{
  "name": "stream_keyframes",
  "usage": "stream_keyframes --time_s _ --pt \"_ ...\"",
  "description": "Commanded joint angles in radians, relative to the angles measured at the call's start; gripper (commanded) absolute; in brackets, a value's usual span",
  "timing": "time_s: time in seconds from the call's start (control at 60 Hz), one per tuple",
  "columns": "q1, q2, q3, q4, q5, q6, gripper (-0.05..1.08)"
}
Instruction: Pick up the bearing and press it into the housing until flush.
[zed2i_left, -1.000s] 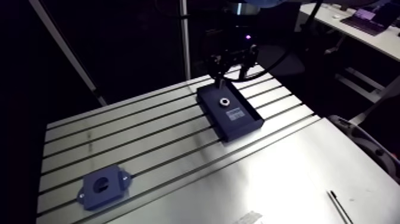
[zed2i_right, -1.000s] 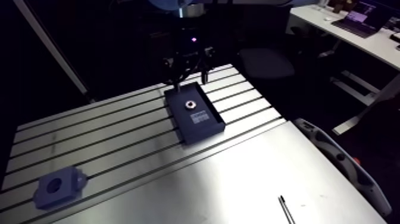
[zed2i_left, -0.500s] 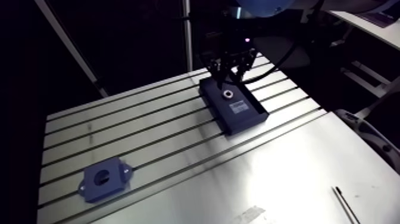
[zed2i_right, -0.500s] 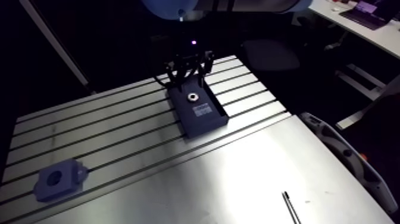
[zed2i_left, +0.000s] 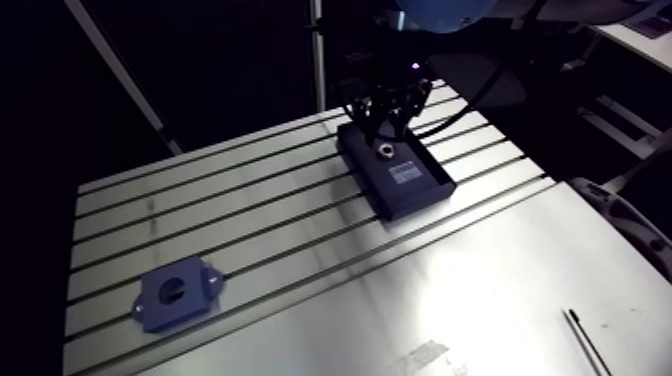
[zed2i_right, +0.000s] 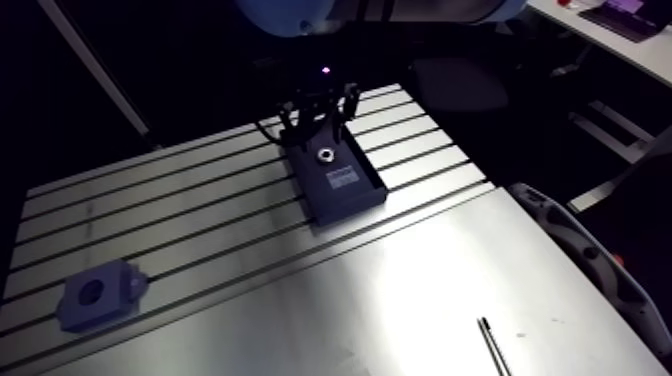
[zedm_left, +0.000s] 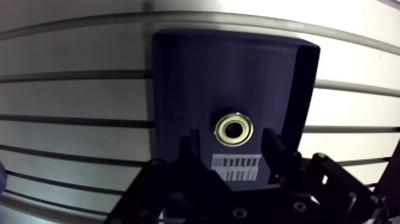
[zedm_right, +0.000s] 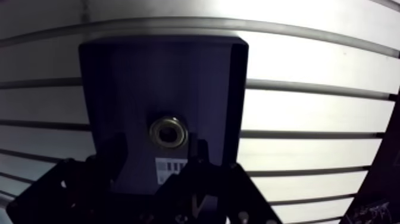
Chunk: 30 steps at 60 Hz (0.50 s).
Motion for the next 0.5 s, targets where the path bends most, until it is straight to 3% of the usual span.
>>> stream_keyframes --time_s 0.017,0.5 --pt "0.0 0.005 0.001 -0.002 -0.002 0.001 0.37" --pt "0.0 0.022 0.0 -0.005 -0.007 0.01 0.37"
